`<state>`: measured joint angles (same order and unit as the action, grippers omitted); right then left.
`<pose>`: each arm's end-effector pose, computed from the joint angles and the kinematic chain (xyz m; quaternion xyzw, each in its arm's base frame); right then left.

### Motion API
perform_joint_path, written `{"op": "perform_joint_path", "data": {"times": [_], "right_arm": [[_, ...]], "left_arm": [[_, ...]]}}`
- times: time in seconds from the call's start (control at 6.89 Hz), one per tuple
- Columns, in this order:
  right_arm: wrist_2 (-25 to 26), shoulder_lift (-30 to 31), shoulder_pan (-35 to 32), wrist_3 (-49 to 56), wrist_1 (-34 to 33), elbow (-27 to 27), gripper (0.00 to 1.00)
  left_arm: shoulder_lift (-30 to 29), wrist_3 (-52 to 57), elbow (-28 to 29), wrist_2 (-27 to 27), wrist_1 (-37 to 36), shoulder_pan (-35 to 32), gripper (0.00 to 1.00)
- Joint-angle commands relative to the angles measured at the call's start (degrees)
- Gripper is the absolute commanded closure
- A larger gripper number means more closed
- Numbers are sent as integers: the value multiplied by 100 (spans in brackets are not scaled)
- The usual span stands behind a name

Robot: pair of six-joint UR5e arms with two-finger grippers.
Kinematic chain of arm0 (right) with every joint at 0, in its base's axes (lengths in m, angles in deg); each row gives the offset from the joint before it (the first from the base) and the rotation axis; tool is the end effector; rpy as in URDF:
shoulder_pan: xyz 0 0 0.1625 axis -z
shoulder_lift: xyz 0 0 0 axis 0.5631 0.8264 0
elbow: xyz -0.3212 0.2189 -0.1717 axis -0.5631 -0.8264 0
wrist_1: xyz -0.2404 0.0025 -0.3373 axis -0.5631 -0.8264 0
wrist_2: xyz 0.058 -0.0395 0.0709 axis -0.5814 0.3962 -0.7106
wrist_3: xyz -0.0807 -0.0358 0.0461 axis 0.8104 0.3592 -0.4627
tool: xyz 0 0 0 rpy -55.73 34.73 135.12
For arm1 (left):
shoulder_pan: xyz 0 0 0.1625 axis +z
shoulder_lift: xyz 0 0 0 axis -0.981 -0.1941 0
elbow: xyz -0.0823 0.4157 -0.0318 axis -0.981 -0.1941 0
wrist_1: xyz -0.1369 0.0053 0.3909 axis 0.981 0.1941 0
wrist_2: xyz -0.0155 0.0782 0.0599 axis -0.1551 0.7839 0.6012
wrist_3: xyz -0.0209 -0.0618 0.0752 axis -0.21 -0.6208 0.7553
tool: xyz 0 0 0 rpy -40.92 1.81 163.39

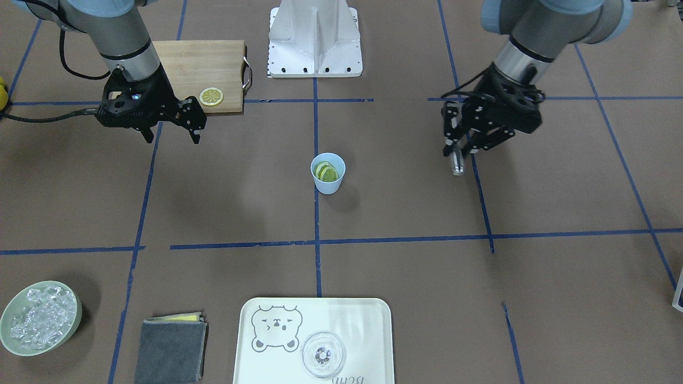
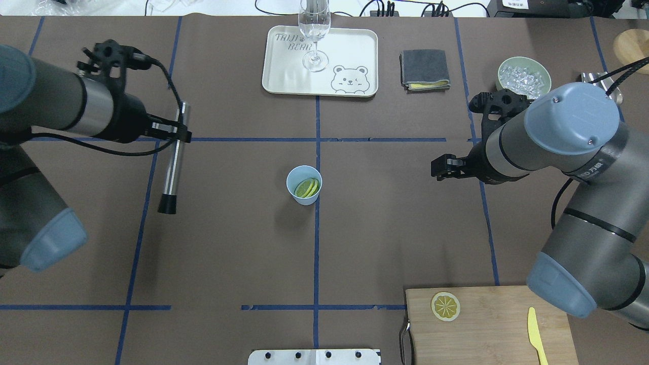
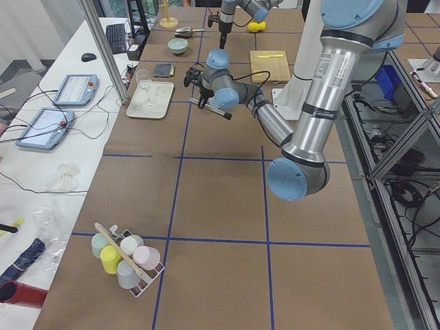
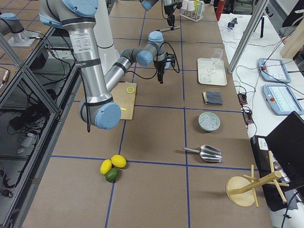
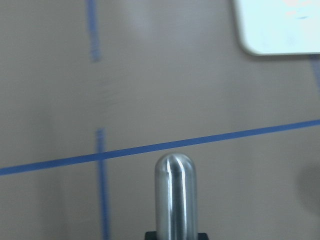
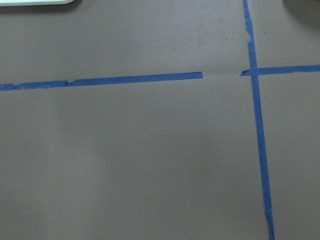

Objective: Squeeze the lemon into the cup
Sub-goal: 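Carry the metal rod over the cup with the left gripper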

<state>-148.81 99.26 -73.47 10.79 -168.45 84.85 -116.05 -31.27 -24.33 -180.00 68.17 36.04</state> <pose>-0.3397 -0.4099 0.2996 0.0656 -0.3795 0.0660 0.9205 0.3414 -0.4531 0.2246 0.2397 0.4966 0.0552 0.8324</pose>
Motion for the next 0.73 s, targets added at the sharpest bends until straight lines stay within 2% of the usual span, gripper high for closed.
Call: {"op": "perform_joint_path", "data": {"times": [0.0,0.15,0.29,0.58], "right_arm": [[11,226,-114,95,3,77,0],[11,253,-123,95,3,121,0],[11,262,-132,95,3,121,0],[2,271,-176,95,3,148,0]], "left_arm": [[-838,-643,-141,2428,35,1081,100],[-857,-717,-90,4748,157,1948,100],[-839,-640,58,5754,950,2400,100],[-892,-378,1293,6552,2595,2509,100]]}}
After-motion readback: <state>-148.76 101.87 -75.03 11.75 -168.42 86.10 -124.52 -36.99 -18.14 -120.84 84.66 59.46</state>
